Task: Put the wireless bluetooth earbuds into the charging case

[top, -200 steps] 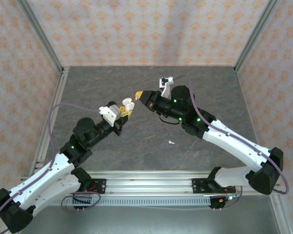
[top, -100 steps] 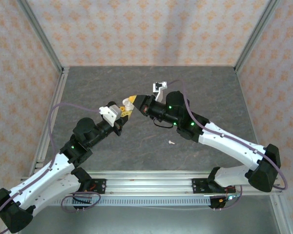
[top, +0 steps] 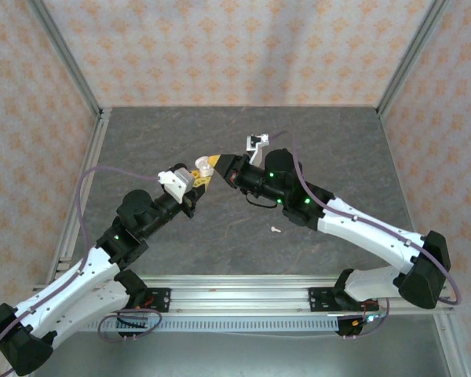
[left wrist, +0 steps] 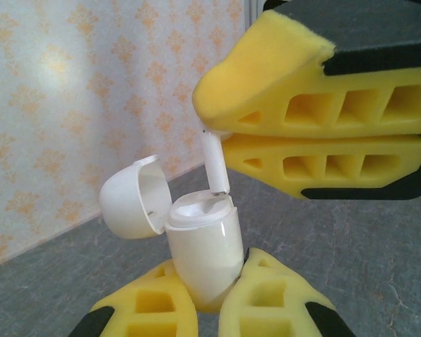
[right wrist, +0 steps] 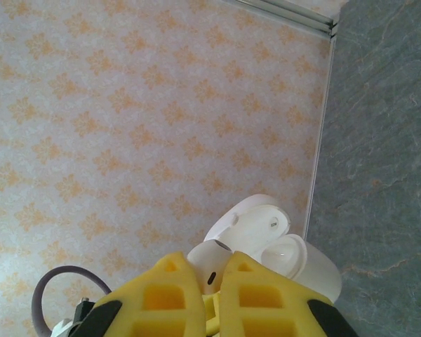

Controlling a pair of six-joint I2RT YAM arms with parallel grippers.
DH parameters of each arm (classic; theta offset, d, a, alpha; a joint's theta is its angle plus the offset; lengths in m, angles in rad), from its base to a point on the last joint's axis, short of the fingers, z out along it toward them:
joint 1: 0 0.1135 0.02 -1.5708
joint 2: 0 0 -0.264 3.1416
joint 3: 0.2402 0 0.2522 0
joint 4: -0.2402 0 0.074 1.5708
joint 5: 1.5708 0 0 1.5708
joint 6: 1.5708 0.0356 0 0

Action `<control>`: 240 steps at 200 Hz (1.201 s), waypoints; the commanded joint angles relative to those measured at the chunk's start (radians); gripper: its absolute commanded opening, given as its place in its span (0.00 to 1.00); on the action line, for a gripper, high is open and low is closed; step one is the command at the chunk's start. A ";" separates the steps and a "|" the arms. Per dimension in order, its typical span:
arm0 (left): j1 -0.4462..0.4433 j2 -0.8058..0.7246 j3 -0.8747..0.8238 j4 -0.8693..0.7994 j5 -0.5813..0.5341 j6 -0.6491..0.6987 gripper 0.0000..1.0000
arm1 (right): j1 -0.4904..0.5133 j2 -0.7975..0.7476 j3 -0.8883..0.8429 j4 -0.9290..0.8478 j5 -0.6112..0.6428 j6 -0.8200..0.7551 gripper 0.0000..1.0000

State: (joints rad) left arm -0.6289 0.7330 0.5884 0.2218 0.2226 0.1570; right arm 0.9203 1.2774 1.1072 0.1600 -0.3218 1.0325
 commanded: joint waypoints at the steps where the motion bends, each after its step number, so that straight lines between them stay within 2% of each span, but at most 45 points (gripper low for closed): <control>1: -0.008 -0.020 0.027 0.055 -0.021 -0.002 0.00 | 0.005 0.011 -0.002 0.038 0.006 0.015 0.10; 79: -0.007 -0.022 0.026 0.051 -0.023 0.005 0.00 | 0.005 0.025 0.006 0.018 0.008 0.028 0.10; 184: -0.008 -0.026 0.025 0.051 -0.026 0.004 0.00 | 0.005 0.046 0.064 -0.156 -0.027 0.006 0.14; 240: -0.008 -0.027 0.024 0.056 -0.028 0.001 0.00 | 0.005 0.034 0.054 -0.171 -0.014 0.046 0.14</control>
State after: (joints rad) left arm -0.6289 0.7330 0.5884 0.2108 0.2043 0.1577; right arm 0.9199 1.3109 1.1561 0.0616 -0.3294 1.0565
